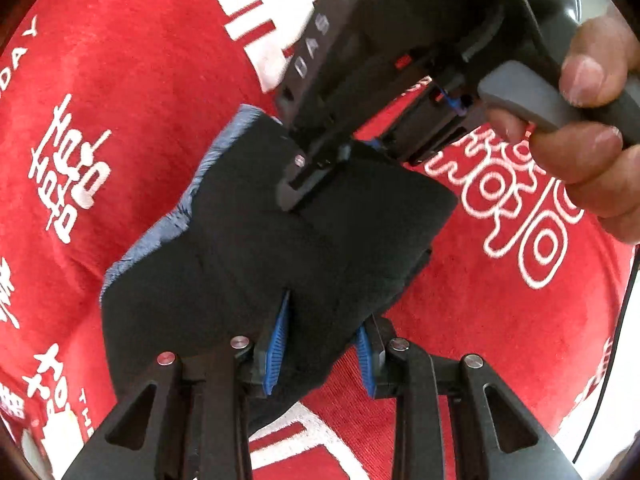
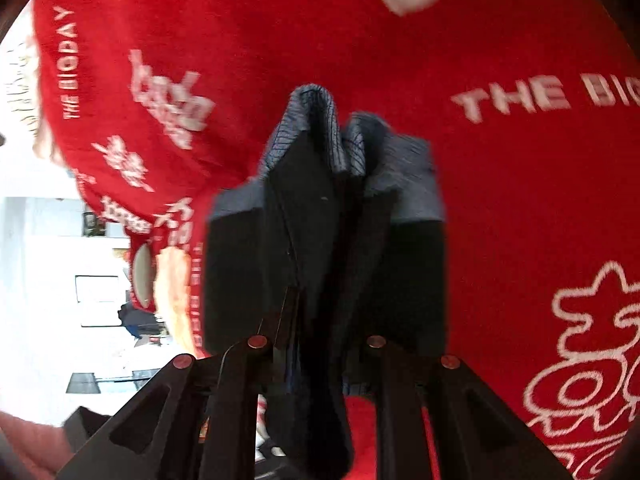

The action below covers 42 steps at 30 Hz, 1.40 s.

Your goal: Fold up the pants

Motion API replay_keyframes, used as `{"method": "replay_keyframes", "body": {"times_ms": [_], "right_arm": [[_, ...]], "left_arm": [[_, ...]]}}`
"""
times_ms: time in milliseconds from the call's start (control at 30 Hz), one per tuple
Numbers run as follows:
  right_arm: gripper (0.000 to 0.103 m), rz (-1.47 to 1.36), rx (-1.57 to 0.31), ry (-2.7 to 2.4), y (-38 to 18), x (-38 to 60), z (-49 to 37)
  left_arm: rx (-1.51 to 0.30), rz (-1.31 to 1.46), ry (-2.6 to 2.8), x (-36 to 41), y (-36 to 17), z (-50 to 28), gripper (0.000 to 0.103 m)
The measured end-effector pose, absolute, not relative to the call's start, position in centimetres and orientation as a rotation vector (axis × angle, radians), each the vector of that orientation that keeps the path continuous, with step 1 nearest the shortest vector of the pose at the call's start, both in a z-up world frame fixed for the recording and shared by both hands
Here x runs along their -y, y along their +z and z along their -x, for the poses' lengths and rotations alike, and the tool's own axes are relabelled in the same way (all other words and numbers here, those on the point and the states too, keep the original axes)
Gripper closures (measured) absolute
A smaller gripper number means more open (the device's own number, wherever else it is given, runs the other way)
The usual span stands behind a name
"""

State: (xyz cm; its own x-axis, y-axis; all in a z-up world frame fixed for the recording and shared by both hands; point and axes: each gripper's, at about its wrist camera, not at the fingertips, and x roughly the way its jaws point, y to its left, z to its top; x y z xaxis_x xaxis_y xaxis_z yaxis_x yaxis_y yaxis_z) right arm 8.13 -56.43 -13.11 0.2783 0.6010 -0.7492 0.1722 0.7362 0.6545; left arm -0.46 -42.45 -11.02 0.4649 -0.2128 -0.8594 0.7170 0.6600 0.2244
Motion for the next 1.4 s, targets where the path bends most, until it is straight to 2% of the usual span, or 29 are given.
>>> {"method": "replay_keyframes", "body": {"times_ms": [67, 100, 133, 167, 433, 800, 1000, 1100, 1300, 1400], "right_arm": [[0.081, -0.728, -1.287, 0.311, -13.9, 56.7, -7.7], [0.077, -0.723, -1.286, 0.304, -14.0, 56.9, -7.6], [0.075, -0.709, -1.286, 0.295, -13.8, 56.9, -7.4], [0.075, -0.684, -1.288, 0.280, -13.6, 56.8, -7.3], [0.063, -0.421, -1.341, 0.131, -11.3, 55.3, -5.7], [0.063, -0.168, -1.258, -0.077, -7.4, 52.0, -1.6], [0.063, -0.181, -1.199, -0.093, -5.9, 50.2, -0.5], [0.063, -0.190, -1.221, -0.072, -6.9, 49.3, -1.0], [0.063, -0.192, -1.311, -0.074, -10.4, 48.6, -2.0], [0.063, -0.179, -1.323, -0.070, -11.3, 48.5, -2.1]], "left_arm": [[-0.918, -0.653, -0.619, 42.6, -11.3, 0.8, 0.071], [-0.913, -0.665, -0.621, 42.7, -11.2, 0.9, 0.062], [-0.925, -0.658, -0.635, 42.6, -11.1, 0.9, 0.043], [-0.940, -0.632, -0.638, 42.3, -10.8, 0.9, 0.038], [-1.035, -0.484, -0.590, 38.0, -8.2, -0.3, 0.038], [-1.177, -0.269, -0.399, 28.8, -8.6, -5.2, 0.038], [-1.276, -0.120, -0.333, 25.4, -10.7, -6.1, 0.038], [-1.295, -0.077, -0.321, 24.8, -11.7, -6.7, 0.024], [-1.321, -0.056, -0.310, 24.4, -13.1, -7.3, 0.024], [-1.307, -0.079, -0.306, 25.0, -13.1, -7.1, 0.019]]}}
